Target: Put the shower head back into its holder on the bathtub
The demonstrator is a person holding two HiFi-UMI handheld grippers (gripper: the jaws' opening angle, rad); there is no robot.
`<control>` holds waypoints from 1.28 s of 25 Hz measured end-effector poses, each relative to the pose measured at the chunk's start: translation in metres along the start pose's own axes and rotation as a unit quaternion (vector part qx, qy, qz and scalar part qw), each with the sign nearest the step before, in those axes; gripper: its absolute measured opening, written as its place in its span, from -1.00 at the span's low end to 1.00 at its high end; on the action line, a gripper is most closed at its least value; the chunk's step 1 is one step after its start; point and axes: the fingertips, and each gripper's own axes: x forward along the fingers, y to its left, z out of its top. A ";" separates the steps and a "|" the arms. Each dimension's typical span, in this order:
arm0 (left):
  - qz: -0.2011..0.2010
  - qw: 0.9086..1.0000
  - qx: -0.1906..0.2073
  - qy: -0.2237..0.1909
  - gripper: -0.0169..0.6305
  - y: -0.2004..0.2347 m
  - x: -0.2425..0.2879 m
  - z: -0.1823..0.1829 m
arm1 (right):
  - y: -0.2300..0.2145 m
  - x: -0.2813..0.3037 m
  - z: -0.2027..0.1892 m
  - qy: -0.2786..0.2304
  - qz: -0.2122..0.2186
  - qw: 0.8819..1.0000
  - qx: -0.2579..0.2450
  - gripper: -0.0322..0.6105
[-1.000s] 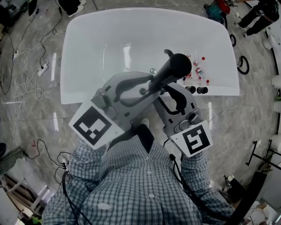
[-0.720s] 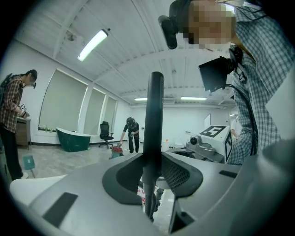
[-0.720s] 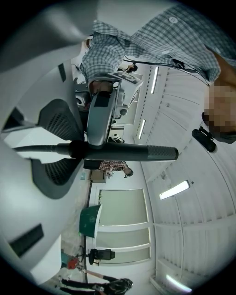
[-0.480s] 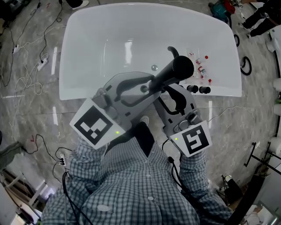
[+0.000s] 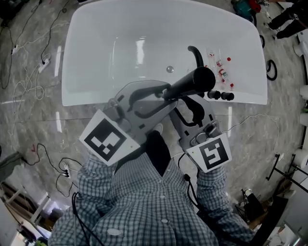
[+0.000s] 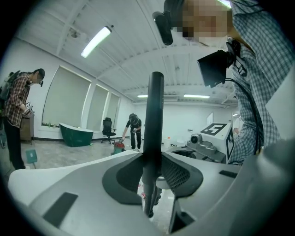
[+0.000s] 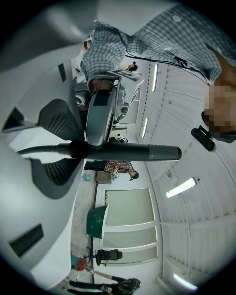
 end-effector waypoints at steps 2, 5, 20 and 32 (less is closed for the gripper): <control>0.003 1.000 -0.005 -0.003 -0.56 0.000 -0.001 -0.006 | 0.002 0.001 -0.006 0.000 0.002 1.000 0.002 -0.53; 0.007 1.000 -0.016 -0.009 -0.56 -0.002 -0.003 -0.013 | 0.007 0.001 -0.013 0.004 0.005 1.000 0.006 -0.54; 0.002 1.000 -0.019 0.023 -0.56 0.009 0.009 -0.070 | -0.002 0.015 -0.067 0.024 -0.002 0.999 0.029 -0.54; 0.001 0.998 -0.048 0.036 -0.56 0.020 0.020 -0.125 | -0.008 0.028 -0.123 0.046 0.000 0.998 0.043 -0.54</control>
